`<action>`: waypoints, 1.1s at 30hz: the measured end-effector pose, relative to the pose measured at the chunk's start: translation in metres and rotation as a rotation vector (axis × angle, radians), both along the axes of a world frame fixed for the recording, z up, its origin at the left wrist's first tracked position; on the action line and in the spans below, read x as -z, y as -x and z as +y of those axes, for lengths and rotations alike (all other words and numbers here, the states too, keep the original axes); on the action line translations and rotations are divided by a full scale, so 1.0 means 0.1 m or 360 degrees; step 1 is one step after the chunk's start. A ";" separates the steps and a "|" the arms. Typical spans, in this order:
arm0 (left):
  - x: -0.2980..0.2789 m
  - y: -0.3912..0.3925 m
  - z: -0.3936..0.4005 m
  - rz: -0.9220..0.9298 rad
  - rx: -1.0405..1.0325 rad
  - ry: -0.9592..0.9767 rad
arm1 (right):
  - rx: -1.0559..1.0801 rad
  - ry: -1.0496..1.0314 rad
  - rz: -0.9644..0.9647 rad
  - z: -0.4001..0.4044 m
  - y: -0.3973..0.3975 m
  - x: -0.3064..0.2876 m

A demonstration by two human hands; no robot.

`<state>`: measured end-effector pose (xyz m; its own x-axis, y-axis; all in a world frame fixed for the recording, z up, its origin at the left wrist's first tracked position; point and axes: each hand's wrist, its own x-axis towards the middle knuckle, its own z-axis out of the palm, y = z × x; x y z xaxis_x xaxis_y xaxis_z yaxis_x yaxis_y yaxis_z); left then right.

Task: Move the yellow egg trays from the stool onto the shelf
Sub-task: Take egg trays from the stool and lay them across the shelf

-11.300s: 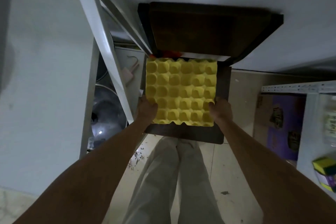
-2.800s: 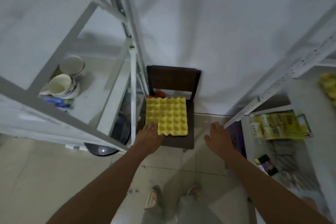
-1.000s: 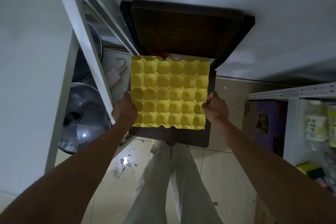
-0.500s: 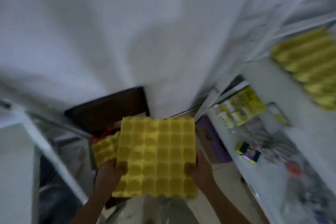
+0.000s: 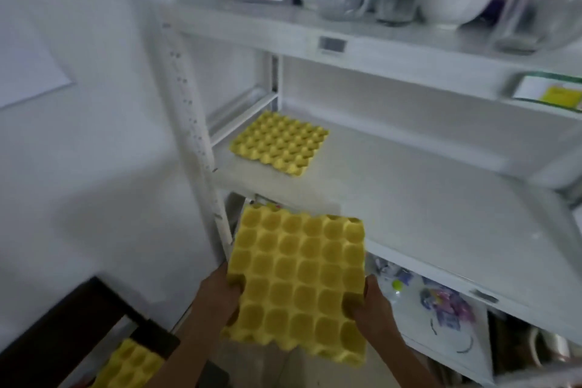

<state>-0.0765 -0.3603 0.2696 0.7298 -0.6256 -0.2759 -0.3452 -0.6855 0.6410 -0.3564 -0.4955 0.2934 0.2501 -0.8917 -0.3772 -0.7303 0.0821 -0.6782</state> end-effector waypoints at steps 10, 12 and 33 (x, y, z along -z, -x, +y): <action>-0.66 0.56 -2.13 0.0008 0.0372 0.0208 | 0.0755 0.0083 -0.0159 -1.51 0.79 0.06; -0.64 0.57 -2.46 0.0043 0.0414 0.0251 | 0.0837 0.0098 -0.0214 -1.83 0.78 0.12; -0.16 -1.40 -4.14 -0.1070 0.1215 -0.0269 | -0.0041 0.1088 0.0784 -2.83 -0.39 0.26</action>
